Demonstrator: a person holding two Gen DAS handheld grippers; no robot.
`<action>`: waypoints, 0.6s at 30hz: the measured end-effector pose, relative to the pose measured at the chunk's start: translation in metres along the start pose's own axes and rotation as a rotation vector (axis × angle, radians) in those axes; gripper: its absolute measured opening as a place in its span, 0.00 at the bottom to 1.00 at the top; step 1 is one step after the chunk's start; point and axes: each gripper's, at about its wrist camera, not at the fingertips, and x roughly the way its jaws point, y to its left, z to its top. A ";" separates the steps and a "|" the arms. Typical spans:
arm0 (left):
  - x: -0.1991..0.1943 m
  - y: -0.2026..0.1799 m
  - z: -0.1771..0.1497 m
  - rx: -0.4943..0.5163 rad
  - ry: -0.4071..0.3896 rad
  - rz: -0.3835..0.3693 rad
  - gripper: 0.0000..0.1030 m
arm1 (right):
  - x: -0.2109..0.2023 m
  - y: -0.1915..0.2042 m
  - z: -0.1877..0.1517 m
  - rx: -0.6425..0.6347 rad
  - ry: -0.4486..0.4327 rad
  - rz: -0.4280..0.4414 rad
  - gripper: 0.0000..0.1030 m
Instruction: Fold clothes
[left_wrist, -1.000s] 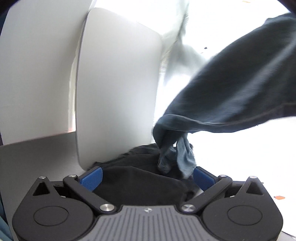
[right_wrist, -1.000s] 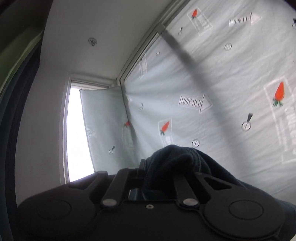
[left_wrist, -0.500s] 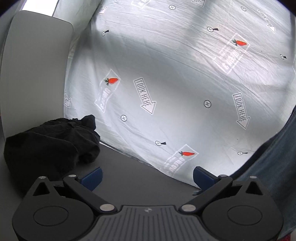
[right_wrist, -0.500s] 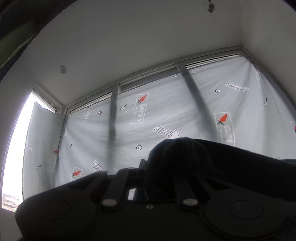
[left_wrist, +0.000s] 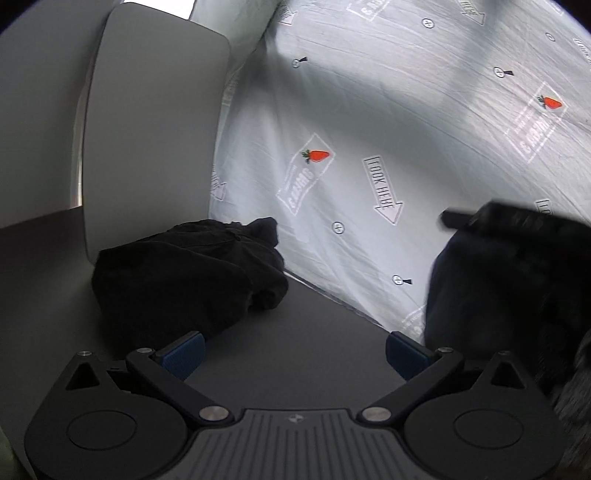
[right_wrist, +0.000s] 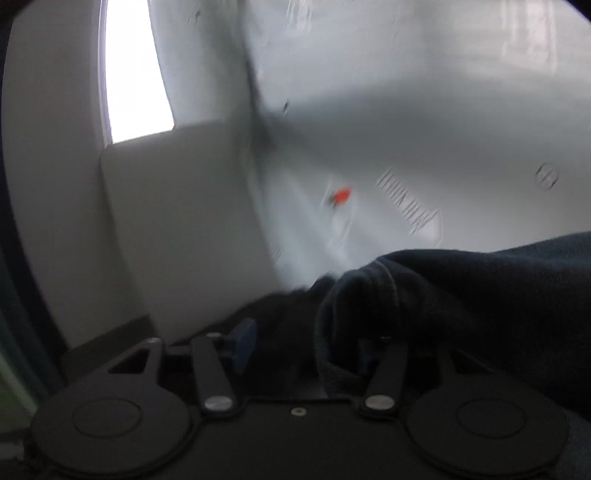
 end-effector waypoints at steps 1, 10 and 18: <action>-0.003 0.011 0.001 0.007 -0.008 0.041 1.00 | 0.038 0.011 -0.028 0.027 0.125 0.041 0.53; 0.003 0.072 -0.011 0.112 0.105 0.197 1.00 | 0.022 0.069 -0.171 -0.020 0.400 0.093 0.57; 0.033 -0.005 -0.027 0.239 0.171 -0.046 1.00 | -0.097 -0.036 -0.198 0.159 0.293 -0.488 0.65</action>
